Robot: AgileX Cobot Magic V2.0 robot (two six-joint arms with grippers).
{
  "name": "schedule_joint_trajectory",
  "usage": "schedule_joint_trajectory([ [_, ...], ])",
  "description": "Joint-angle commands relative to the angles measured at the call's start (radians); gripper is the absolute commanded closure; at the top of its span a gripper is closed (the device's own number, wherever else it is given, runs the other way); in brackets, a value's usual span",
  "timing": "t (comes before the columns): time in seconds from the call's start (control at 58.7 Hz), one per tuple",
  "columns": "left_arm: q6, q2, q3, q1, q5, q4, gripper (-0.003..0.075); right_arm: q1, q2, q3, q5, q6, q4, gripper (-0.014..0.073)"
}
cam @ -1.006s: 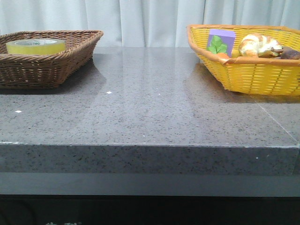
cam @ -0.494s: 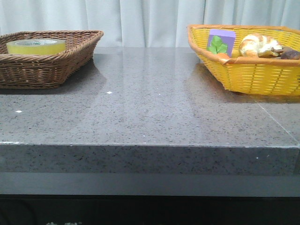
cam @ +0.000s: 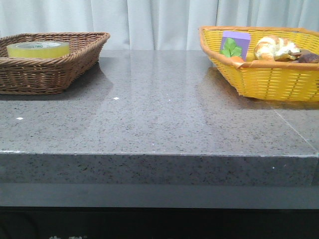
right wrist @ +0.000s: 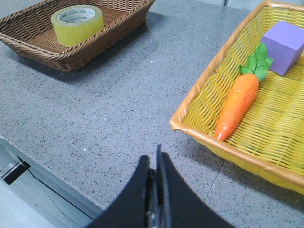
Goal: Transfer tape with both arms
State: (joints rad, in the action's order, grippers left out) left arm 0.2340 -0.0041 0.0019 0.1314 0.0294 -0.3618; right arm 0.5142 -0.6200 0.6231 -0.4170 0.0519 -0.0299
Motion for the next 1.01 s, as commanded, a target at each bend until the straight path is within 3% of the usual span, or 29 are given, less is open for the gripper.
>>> schedule_joint_trajectory([
  [0.0,-0.08,-0.017,0.01,-0.001,-0.082,0.081,0.0741,-0.004,0.003,0.024,0.071,-0.004,0.001,0.0708],
  [0.085,-0.187,-0.02,0.009,-0.001,-0.056,0.207,0.0741,-0.004,0.003,0.024,0.068,-0.004,0.001,0.0708],
  [0.205,-0.192,-0.02,0.009,0.009,-0.056,0.258,0.0741,-0.004,0.003,0.024,0.063,-0.004,0.001,0.0708],
  [0.75,-0.192,-0.02,0.009,-0.03,-0.062,0.258,0.0741,-0.004,0.003,0.024,0.063,-0.004,0.001,0.0708],
  [0.989,-0.192,-0.02,0.009,-0.035,-0.143,0.256,0.0741,-0.004,0.003,0.024,0.063,-0.004,0.001,0.0708],
])
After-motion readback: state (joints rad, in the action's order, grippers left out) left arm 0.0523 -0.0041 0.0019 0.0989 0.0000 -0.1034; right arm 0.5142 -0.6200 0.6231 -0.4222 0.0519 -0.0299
